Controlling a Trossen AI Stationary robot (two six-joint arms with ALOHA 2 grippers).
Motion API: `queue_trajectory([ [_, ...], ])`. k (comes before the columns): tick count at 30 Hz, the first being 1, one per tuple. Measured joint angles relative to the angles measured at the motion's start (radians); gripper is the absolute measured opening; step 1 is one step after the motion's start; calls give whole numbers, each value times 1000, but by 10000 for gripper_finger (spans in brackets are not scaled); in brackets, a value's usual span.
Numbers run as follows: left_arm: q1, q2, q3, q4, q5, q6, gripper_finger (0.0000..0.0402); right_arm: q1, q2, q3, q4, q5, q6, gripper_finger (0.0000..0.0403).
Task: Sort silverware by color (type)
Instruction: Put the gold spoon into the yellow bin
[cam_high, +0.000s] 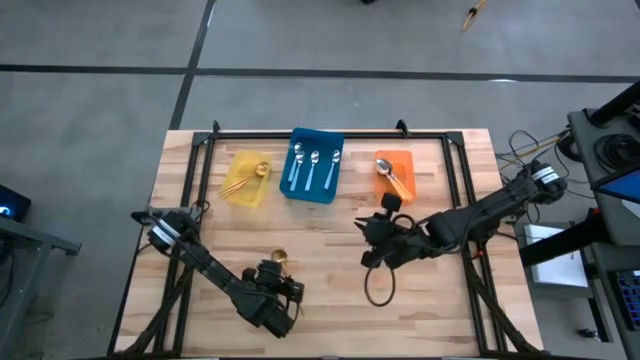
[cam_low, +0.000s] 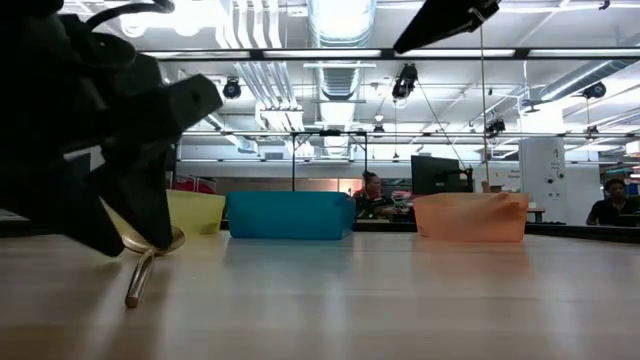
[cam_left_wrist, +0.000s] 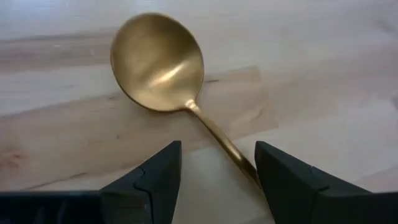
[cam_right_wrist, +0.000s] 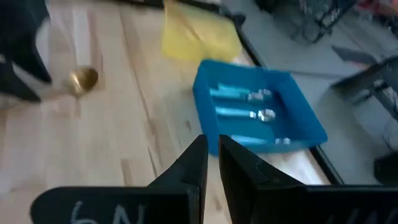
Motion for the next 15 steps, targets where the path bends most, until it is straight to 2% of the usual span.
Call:
queue_trajectory([
  [6,9,22,6,-4,0,-9,185,-2,-60,-92,219,-10,-117,31],
  [11,22,28,6,-12,2,13,181,-13,-82,-87,205,-18,-139,31],
  [15,23,29,5,-28,21,25,159,-20,-87,-56,212,-24,-188,31],
])
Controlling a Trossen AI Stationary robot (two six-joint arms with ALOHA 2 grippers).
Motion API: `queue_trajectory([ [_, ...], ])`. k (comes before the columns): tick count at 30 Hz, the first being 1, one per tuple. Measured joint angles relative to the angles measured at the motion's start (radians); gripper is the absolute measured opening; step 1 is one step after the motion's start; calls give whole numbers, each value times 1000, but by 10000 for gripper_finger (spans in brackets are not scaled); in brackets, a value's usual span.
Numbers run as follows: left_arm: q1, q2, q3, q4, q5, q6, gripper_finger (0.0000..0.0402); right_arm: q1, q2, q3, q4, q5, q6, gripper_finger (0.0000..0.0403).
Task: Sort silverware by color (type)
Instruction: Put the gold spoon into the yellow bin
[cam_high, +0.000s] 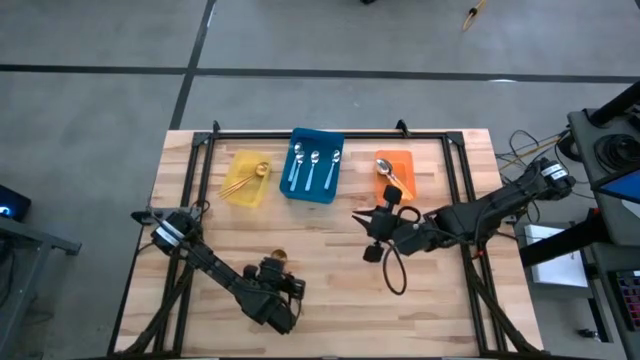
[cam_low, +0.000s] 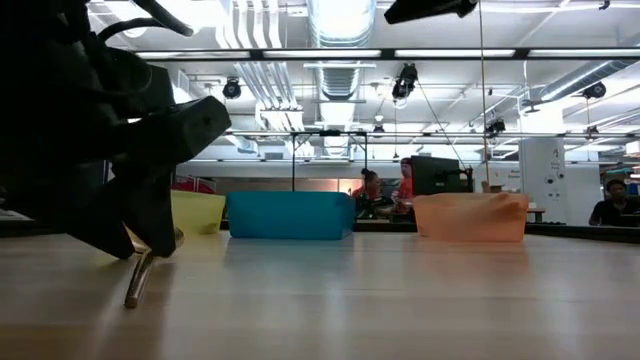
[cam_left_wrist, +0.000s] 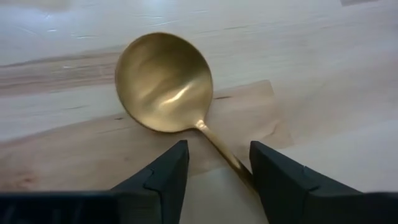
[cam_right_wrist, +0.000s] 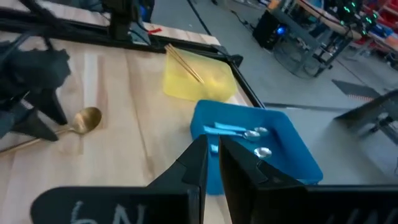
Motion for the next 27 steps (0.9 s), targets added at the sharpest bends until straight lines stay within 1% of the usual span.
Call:
queue_trajectory([
  [4,0,0,-1,-10,13,17,125,1,2,22,10,-4,-32,31],
  [15,0,2,-2,-53,20,29,11,-11,3,12,35,-5,-90,31],
  [23,13,-1,-5,-71,-10,65,2,-27,3,5,33,-8,-124,31],
  [27,14,-20,-1,-92,-46,95,2,-32,3,4,32,-8,-124,31],
])
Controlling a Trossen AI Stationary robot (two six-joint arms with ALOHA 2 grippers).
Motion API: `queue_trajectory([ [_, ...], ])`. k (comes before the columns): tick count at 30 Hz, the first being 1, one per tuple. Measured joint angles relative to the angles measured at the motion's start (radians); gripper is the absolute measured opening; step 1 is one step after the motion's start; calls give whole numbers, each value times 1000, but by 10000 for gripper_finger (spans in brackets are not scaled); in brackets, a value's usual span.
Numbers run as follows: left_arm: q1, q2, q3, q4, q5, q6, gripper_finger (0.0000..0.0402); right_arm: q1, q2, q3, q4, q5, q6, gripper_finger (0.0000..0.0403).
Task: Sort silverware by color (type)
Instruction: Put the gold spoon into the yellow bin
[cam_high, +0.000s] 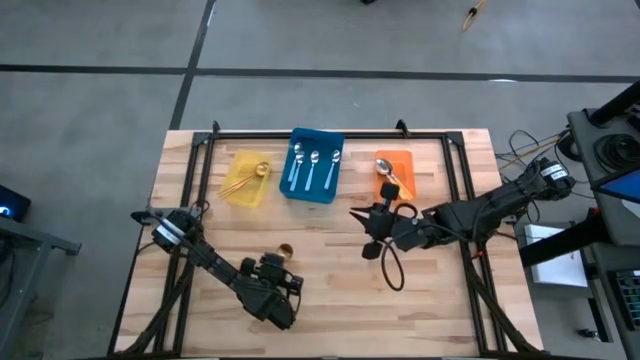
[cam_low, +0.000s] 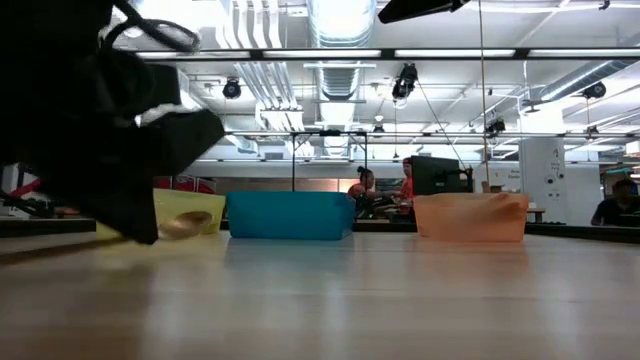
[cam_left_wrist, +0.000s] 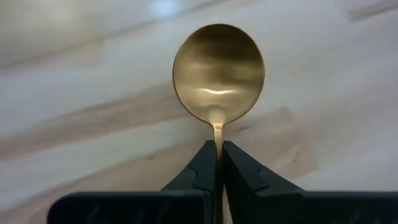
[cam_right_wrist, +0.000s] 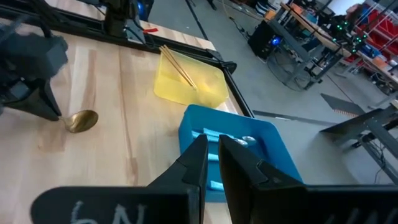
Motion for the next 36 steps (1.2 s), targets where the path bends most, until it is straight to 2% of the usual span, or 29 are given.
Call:
queue_trajectory([
  [9,-1,-125,11,-50,-113,101,1,-4,0,0,14,0,0,31],
  [13,-1,-214,11,-85,-125,176,1,-4,0,0,17,0,1,31],
  [23,26,-438,12,-345,-144,268,0,-5,0,0,19,-4,0,31],
  [29,108,-545,2,-471,-143,372,0,-5,0,0,21,-4,1,31],
  [36,310,-629,-8,-470,-143,707,0,-6,0,-1,21,-4,1,31],
])
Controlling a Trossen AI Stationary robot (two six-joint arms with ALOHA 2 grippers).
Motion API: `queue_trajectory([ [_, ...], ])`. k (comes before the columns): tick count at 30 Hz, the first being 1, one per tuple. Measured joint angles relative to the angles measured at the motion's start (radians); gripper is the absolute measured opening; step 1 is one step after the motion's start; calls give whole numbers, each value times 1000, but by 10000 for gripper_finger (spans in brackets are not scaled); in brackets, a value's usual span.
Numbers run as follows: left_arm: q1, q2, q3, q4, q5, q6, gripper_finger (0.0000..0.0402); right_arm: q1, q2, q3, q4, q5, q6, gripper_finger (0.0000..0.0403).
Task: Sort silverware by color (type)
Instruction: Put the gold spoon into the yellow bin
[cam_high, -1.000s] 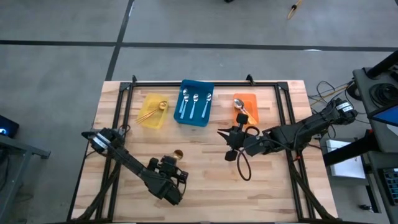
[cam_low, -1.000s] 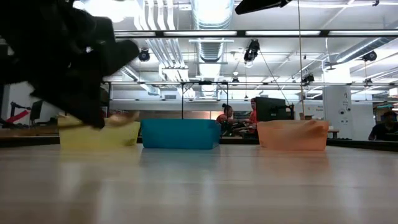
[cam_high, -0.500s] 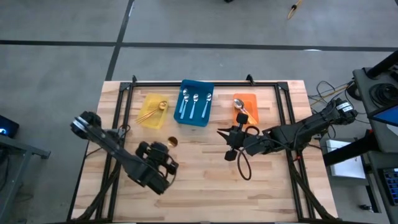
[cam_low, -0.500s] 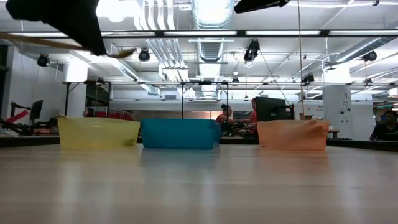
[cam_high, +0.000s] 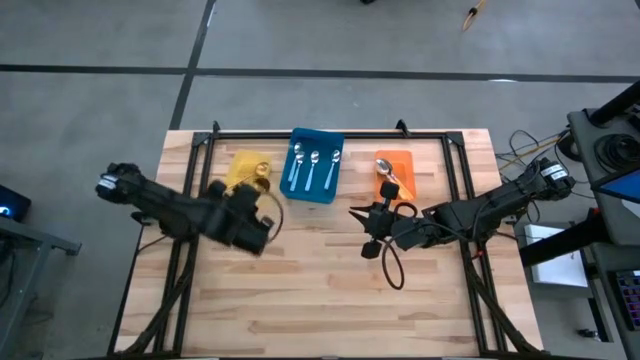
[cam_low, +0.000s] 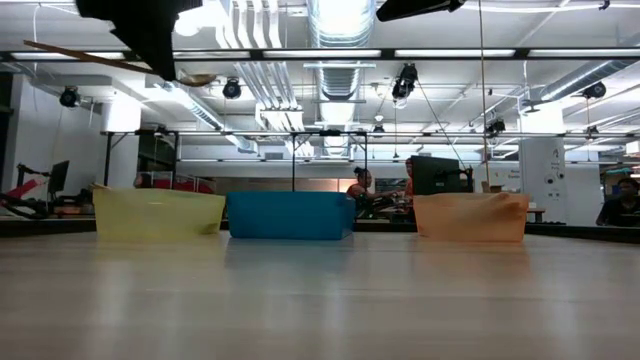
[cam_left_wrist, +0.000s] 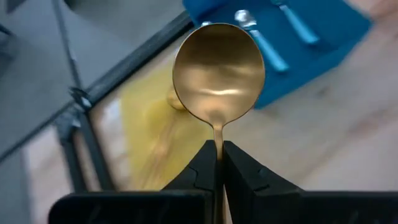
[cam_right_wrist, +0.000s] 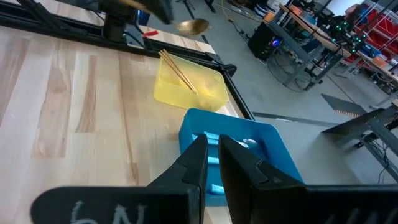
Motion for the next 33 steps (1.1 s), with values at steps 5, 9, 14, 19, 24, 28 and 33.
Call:
queue_trajectory([
  [5,212,-39,0,19,21,308,0,-2,0,0,0,-3,4,31],
  [9,384,-64,0,42,89,592,0,-2,0,0,0,-5,10,31],
  [14,591,-84,0,108,207,948,0,-2,0,0,0,-58,15,31],
  [19,782,-71,0,185,316,1197,0,-2,0,-2,0,-75,36,31],
  [24,937,-43,0,249,357,1348,0,-2,0,-20,-7,-79,62,31],
  [28,1033,-7,0,304,418,1399,0,-2,0,-29,-8,-79,70,31],
  [33,1072,55,0,332,461,1419,0,-2,0,-31,-35,-79,101,31],
])
